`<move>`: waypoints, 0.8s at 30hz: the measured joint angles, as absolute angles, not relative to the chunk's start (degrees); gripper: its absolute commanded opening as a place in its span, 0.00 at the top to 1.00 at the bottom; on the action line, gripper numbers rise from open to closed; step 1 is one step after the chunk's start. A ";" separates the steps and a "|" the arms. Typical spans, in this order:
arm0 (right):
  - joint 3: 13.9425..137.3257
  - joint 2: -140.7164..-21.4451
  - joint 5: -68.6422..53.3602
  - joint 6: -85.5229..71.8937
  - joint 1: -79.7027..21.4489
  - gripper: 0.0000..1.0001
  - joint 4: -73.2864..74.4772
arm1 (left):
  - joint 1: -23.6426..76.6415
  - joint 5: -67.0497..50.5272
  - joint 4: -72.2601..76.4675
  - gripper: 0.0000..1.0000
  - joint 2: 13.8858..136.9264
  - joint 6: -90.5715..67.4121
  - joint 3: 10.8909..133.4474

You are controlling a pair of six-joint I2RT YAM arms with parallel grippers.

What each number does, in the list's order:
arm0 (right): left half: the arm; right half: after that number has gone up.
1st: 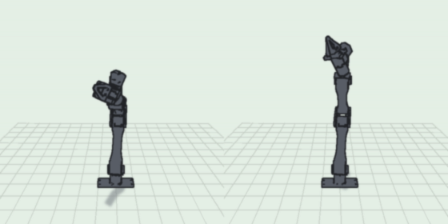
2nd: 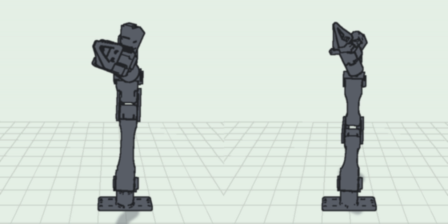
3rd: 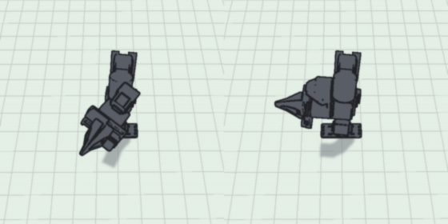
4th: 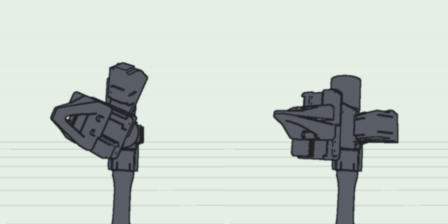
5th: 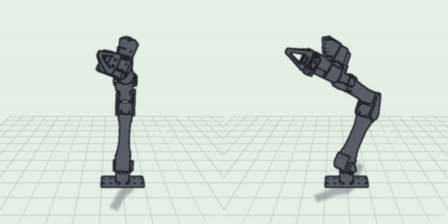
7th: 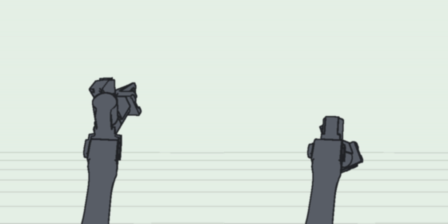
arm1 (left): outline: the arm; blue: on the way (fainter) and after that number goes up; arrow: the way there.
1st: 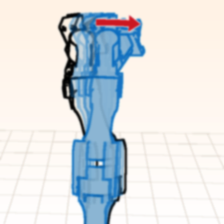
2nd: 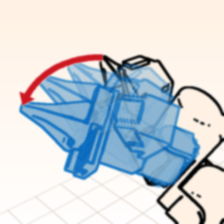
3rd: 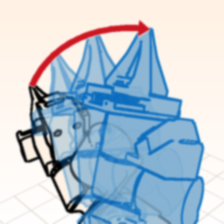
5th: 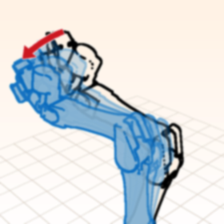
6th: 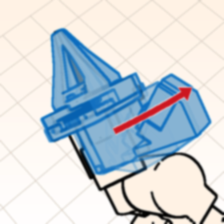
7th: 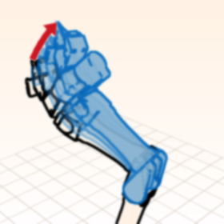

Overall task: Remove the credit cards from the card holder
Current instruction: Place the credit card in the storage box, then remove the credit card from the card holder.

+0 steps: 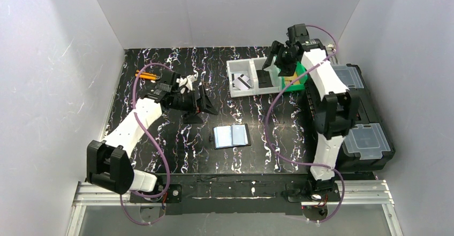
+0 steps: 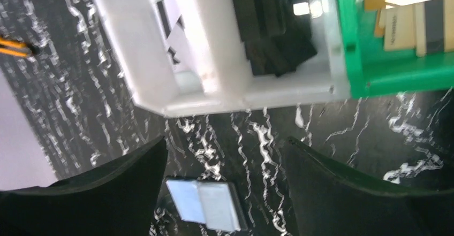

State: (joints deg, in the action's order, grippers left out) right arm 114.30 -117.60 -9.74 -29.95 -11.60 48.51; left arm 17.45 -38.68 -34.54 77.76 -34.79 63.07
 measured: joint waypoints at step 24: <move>65.89 -85.32 -7.66 -36.34 -9.43 0.02 35.57 | 48.31 -0.67 -44.69 0.39 110.39 -28.97 85.21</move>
